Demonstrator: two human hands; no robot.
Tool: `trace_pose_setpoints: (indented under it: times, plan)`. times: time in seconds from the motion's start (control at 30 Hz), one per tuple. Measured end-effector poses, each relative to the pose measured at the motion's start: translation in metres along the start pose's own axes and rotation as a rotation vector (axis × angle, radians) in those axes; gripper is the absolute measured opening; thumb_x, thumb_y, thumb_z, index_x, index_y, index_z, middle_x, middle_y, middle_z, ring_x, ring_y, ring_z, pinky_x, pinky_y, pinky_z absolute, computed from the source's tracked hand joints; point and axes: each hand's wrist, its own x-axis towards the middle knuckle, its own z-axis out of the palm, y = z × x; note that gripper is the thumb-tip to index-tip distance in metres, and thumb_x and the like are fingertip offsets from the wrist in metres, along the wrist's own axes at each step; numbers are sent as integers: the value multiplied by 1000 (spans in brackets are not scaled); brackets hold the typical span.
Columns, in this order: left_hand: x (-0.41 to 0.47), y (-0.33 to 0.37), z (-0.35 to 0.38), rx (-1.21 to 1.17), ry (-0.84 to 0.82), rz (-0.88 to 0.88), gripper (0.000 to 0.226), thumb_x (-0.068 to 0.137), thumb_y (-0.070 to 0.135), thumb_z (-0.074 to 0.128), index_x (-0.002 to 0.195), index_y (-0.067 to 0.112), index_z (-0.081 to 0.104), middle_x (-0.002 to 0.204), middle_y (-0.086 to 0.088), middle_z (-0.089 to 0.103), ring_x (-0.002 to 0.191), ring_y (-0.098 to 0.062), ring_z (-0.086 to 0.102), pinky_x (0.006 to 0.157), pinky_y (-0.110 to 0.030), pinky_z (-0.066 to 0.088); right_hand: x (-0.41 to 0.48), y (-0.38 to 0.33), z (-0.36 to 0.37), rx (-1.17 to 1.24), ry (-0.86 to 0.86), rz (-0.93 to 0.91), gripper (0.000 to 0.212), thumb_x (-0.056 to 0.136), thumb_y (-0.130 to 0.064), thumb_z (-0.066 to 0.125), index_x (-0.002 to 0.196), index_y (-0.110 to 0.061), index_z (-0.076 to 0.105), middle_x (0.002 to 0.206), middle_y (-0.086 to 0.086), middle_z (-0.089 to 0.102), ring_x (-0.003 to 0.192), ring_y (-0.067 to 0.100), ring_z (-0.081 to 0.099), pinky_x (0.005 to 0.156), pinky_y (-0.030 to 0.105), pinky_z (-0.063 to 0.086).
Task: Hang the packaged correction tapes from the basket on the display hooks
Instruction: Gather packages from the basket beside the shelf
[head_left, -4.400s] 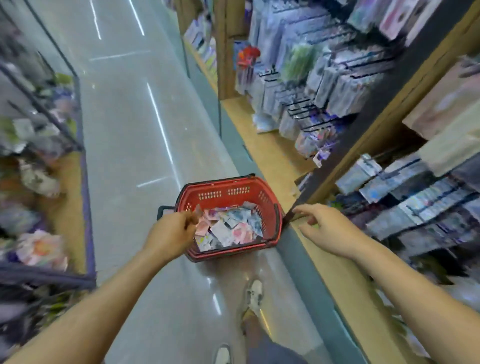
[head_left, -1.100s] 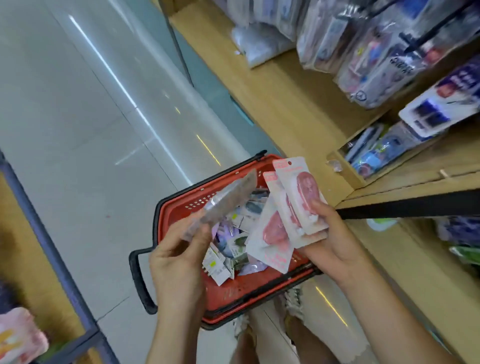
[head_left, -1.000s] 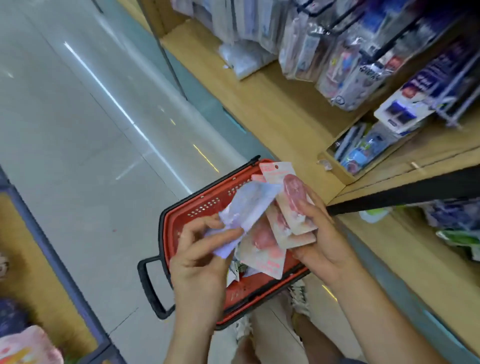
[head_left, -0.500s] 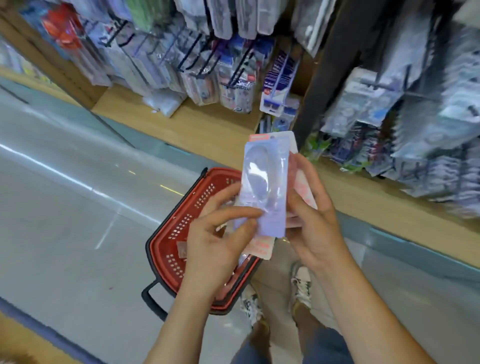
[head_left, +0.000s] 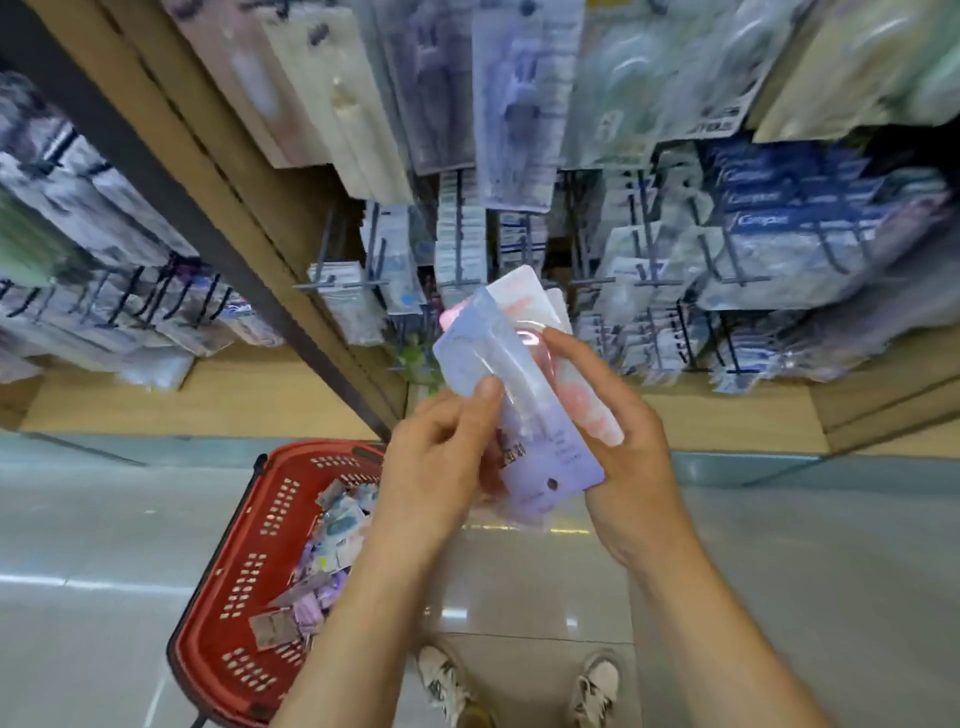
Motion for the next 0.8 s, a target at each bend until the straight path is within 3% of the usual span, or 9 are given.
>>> trace_pose_setpoints:
  times: [0.13,0.2,0.27,0.33,0.5,0.63,0.7,0.8]
  plan:
    - [-14,34,81,-177,16,22,41,68,35,85,64,18,48,59,2,50,57,-11,43,52,-23,33,-16,-33,-76,8,94,65,31,102,-25,48,128,-33,62,136,-9,62,129,16,55,106,49,46]
    - [-14,44,103,-201,-31,33,39,69,26,85,78,15,49,63,4,54,55,-7,47,51,-20,37,-21,-48,-98,78,72,128,33,106,-27,39,132,-32,60,137,-2,60,126,20,58,85,40,58]
    - [-19,57,132,-195,-115,30,35,77,14,80,92,15,49,66,8,61,56,-5,55,51,-18,43,-26,-71,-127,199,55,185,40,100,-40,47,135,-26,56,133,5,62,115,19,64,70,32,58]
    - [-23,71,155,-175,-184,29,38,80,8,78,100,18,48,68,12,67,58,-5,60,50,-19,47,-29,-92,-152,250,2,192,55,88,-49,62,136,-23,52,125,4,65,106,18,65,67,32,58]
    - [-22,111,203,-19,-403,42,57,66,23,83,113,26,49,92,5,75,76,-15,72,63,-32,57,-24,-132,-197,188,67,108,46,81,-12,65,123,-19,48,116,11,66,95,23,65,68,33,55]
    - [-16,141,239,37,-541,138,31,84,18,76,111,18,60,97,0,73,77,-10,70,62,-22,54,-13,-157,-222,74,210,5,56,68,-19,82,111,-26,49,109,8,68,89,20,67,67,31,54]
    - [-12,153,253,66,-625,184,33,84,26,74,114,19,60,105,-2,73,89,-16,72,71,-28,57,-10,-172,-233,26,249,-46,65,63,-24,84,117,-27,48,116,6,67,97,18,68,72,31,55]
    - [-8,172,271,146,-796,290,37,87,35,70,121,24,61,111,1,72,99,-16,70,78,-28,56,-9,-196,-250,17,248,-98,70,71,-10,82,131,-21,47,125,3,67,110,17,67,80,30,57]
